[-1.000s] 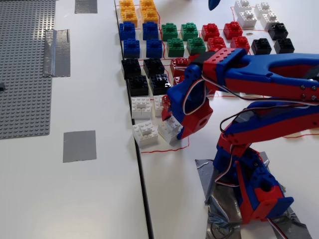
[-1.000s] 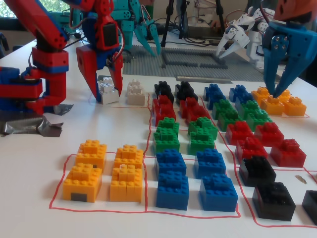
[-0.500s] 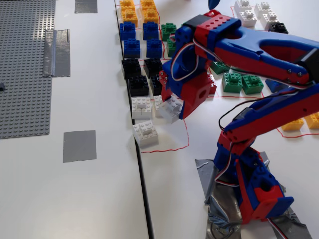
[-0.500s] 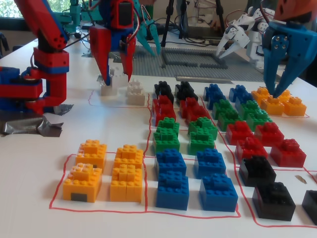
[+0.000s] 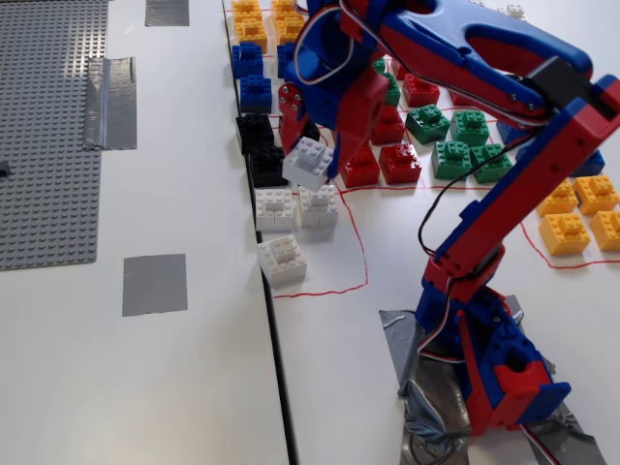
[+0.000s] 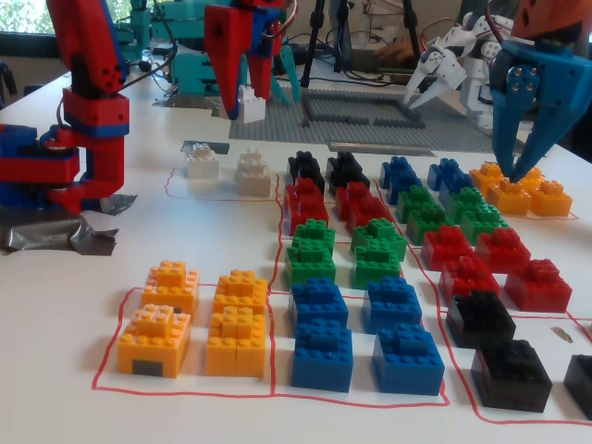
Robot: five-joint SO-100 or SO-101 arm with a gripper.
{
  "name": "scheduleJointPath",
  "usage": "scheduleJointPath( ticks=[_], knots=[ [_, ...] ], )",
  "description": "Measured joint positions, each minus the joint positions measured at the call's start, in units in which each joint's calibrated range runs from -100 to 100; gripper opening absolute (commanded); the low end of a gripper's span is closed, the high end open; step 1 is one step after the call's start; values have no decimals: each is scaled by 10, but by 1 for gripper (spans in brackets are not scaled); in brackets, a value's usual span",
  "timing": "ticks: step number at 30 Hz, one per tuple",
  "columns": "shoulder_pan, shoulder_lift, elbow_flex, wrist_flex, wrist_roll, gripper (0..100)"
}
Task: Grab the block and put it in the grey marker
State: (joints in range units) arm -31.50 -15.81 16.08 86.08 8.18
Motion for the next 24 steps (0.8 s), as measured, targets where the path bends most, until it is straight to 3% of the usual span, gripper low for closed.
scheduleJointPath(
  ticks=[11,19,24],
  knots=[
    [-153,163,-144,0,-30,0],
    [-223,240,-145,-98,9,0],
    [-250,308,-205,-105,13,0]
  ],
)
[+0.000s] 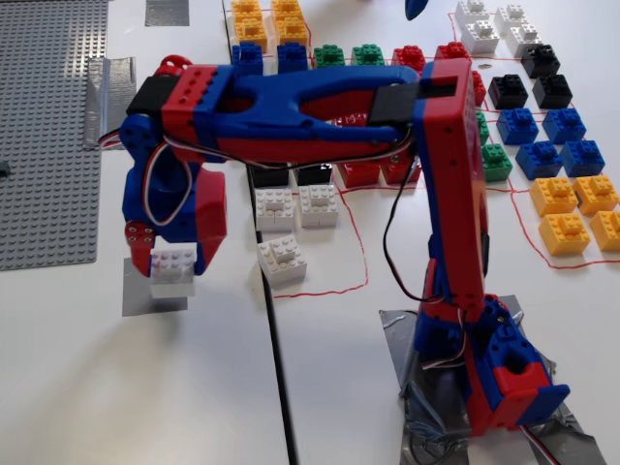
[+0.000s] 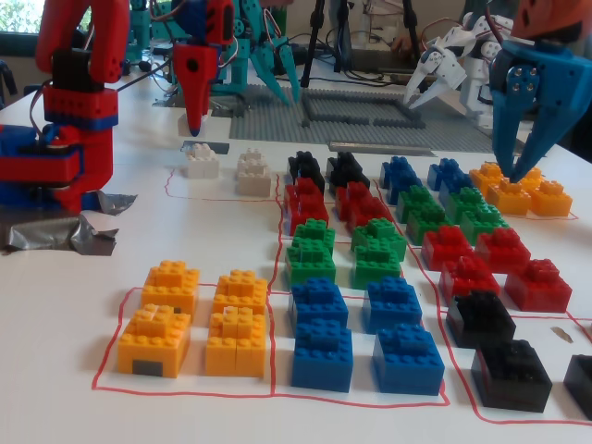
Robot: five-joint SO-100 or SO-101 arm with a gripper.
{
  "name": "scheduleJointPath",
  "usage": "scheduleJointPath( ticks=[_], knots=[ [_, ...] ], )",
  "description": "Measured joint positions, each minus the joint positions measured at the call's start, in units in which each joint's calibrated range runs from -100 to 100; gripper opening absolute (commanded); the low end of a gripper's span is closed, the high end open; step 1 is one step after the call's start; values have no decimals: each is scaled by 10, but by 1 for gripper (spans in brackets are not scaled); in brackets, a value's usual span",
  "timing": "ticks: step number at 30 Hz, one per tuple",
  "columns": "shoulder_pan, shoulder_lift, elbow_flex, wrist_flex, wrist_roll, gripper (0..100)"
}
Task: Grab the block and put it in the grey marker
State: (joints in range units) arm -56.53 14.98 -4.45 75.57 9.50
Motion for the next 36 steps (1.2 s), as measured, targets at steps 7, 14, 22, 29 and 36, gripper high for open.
scheduleJointPath(
  ticks=[7,14,22,29,36],
  knots=[
    [1,68,-75,2,0,0],
    [-6,98,-82,3,0,0],
    [-4,134,-135,-2,2,7],
    [-4,136,-144,6,1,27],
    [-4,139,-155,58,-2,30]
  ],
)
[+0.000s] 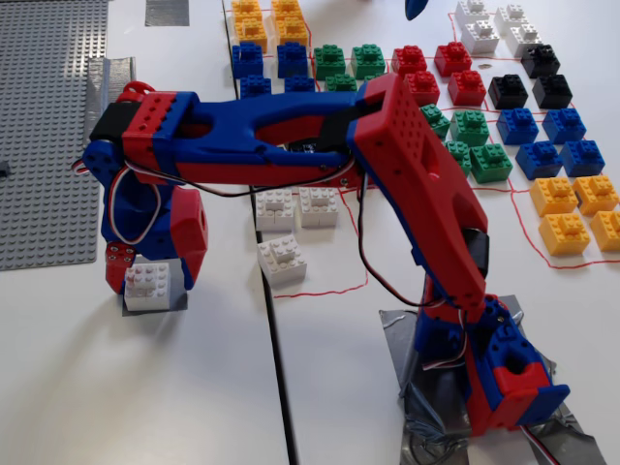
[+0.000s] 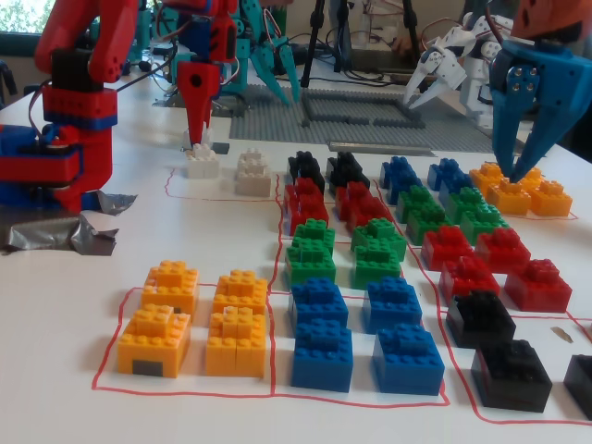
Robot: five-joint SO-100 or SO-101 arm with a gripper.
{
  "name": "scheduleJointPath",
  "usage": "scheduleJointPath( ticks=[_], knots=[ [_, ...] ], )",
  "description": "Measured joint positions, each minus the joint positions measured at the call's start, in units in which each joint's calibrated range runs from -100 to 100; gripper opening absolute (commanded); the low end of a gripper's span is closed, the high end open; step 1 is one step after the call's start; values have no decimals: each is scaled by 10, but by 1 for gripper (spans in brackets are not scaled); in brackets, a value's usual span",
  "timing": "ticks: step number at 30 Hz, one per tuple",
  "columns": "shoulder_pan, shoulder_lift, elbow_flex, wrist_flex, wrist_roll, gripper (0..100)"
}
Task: Grab the block and put it in the grey marker
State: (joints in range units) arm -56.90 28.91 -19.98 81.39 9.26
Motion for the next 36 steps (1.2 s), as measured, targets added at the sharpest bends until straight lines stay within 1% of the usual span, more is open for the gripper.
scheduleJointPath(
  ticks=[10,13,19,21,22,25,28,32,36],
  knots=[
    [0,-2,-23,-2,0,30],
    [0,-36,-27,-4,0,31],
    [-1,-106,-27,3,0,29],
    [-1,-126,-27,17,0,27],
    [-1,-137,-27,30,0,24],
    [-1,-169,-27,45,0,14],
    [7,-199,-29,87,0,2],
    [58,-219,-43,149,-4,0],
    [136,-262,-44,164,-17,0]
  ],
)
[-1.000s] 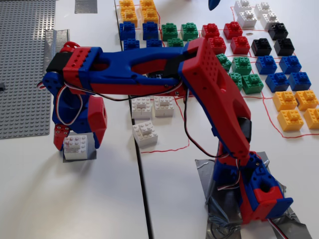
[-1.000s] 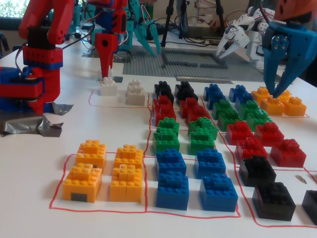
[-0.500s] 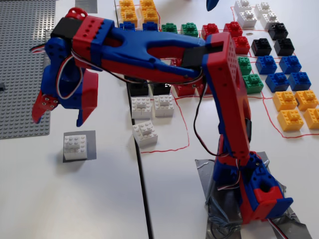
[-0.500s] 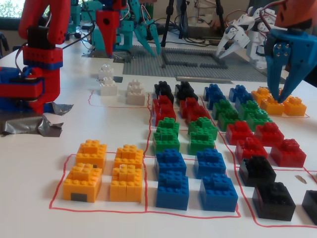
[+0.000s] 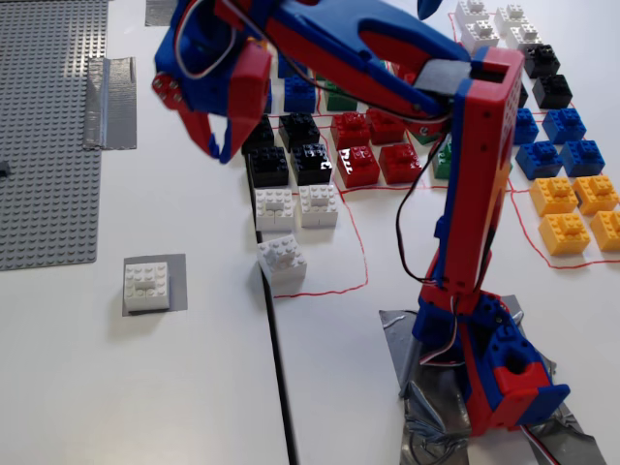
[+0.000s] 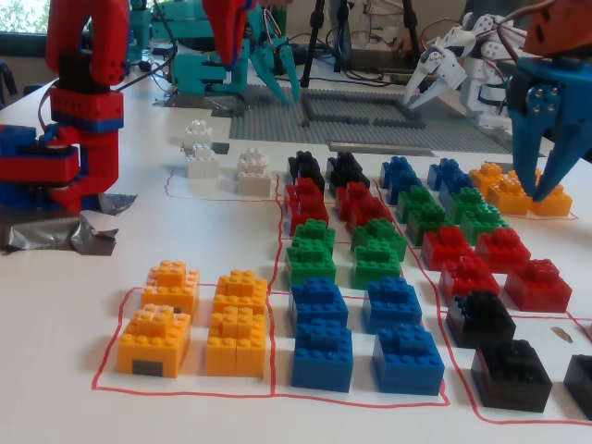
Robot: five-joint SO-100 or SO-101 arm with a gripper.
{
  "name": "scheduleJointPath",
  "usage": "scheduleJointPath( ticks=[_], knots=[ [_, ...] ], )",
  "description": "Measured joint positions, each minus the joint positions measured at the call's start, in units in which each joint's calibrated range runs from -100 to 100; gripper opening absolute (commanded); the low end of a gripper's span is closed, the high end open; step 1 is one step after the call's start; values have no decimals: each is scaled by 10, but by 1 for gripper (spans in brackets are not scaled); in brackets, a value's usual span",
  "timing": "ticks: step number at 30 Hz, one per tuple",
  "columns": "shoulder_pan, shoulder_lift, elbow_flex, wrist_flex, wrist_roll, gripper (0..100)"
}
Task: Grab the block and put it in the grey marker
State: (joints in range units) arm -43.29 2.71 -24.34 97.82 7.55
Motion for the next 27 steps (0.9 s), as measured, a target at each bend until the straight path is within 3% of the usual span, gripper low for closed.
scheduleJointPath(
  ticks=[8,17,22,27],
  knots=[
    [130,-58,14,1,-27,0],
    [297,-139,144,1,-55,0],
    [375,-214,272,-69,-52,0],
    [389,-243,331,-108,-48,0]
  ],
)
